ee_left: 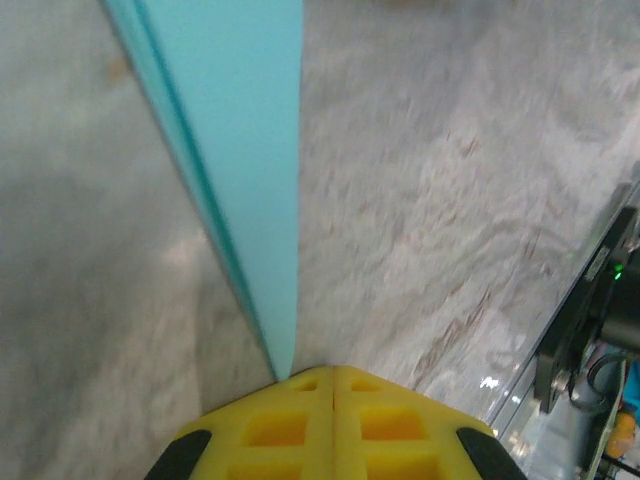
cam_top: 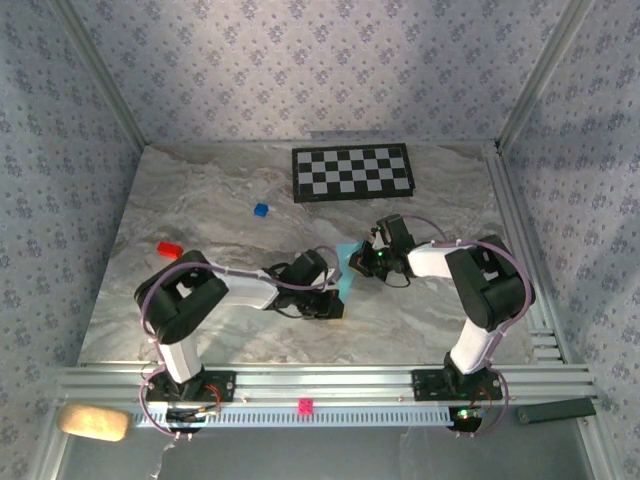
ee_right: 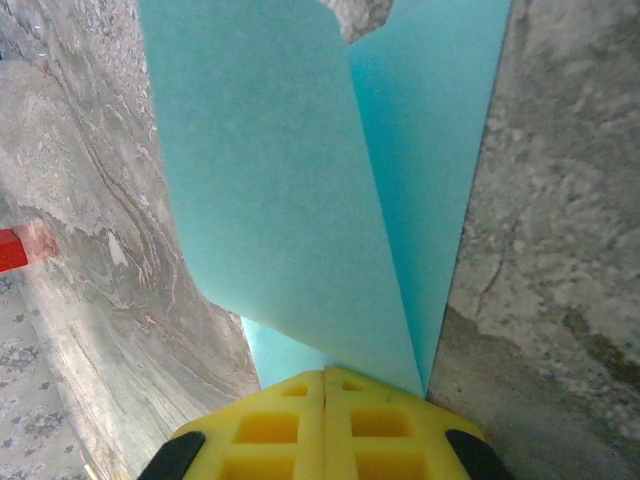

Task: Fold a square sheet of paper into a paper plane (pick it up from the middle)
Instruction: Fold the wing for the fifth time at the center of the table.

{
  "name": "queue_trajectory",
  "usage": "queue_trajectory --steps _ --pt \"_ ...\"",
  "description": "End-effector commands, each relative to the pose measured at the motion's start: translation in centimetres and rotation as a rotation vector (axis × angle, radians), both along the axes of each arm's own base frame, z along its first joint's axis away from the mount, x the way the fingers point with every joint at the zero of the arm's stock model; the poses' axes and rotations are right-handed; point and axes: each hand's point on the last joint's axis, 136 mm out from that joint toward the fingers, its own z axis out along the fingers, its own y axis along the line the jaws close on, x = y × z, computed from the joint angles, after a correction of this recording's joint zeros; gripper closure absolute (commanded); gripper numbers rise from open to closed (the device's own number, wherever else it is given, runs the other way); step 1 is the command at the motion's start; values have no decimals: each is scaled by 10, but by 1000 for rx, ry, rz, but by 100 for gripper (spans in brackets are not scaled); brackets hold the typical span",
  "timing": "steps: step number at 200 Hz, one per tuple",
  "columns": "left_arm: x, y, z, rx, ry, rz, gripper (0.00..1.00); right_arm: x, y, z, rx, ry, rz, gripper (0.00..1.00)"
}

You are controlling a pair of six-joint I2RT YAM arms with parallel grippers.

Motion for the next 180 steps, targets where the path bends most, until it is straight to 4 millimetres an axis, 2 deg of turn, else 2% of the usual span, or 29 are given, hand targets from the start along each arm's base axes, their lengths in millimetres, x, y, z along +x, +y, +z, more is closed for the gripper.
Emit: queue_trajectory --steps 1,30,51,69,88,113,180 --pt "-8 13 16 11 -38 -18 97 -26 -29 -41 -127 145 -42 98" --pt "15 13 60 -82 -153 32 97 -25 -27 -39 -122 142 -44 98" --pt "44 19 70 -109 -171 110 96 -24 -26 -37 -117 140 -48 98" --pt "68 13 76 -145 -142 130 95 -24 -25 -36 -116 140 -44 98" --pt "84 -3 78 -147 -132 114 95 -24 -26 -37 -126 138 -47 98" --pt "94 -8 61 -50 -116 92 96 -26 -27 -41 -135 149 -39 98" --pt "88 -33 43 -79 -45 45 100 -26 -27 -42 -136 147 -45 98"
